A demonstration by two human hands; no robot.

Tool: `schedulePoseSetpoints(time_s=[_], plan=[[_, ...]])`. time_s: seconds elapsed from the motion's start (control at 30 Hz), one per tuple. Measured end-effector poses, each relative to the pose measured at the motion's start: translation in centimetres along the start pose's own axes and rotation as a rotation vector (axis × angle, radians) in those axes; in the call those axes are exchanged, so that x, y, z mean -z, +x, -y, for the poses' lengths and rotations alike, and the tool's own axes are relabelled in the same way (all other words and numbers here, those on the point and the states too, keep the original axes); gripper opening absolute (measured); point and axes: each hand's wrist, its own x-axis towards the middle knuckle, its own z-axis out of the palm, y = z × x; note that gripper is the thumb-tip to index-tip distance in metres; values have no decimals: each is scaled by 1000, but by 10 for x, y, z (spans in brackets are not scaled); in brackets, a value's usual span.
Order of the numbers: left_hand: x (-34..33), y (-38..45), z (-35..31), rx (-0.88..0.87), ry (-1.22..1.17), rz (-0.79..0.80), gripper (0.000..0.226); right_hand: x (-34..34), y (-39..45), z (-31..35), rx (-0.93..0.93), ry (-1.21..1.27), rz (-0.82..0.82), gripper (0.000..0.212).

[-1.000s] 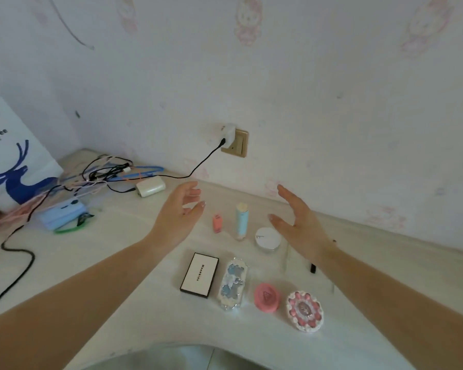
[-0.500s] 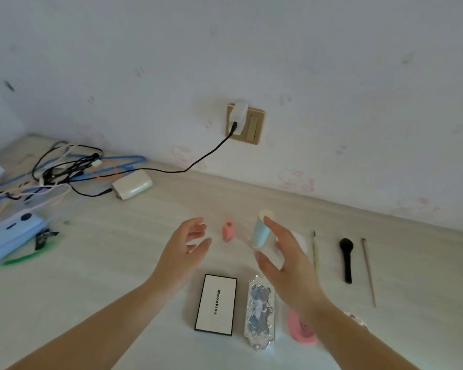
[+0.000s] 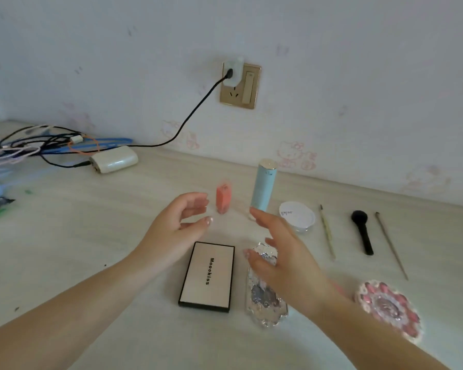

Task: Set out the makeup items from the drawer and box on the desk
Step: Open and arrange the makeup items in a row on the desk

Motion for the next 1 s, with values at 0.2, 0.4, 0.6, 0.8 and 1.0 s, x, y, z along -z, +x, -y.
schedulePoseSetpoints(time_s=[0.2, 0.4, 0.6, 0.8, 1.0], plan=[[7, -59, -19, -70, 57, 46, 37, -9, -51, 36, 24, -74, -84, 64], [15, -89, -33, -61, 128, 37, 46, -18, -79, 67, 8, -123, -71, 68], [15, -70, -16, -45, 132, 7, 49, -12, -54, 74, -39, -210, -58, 64], [0, -9, 9, 12, 127, 9, 52, -6, 24, 75, -67, -340, -15, 62], [-27, 52, 27, 76, 220, 19, 45, -21, 88, 56, -67, -480, 65, 60]])
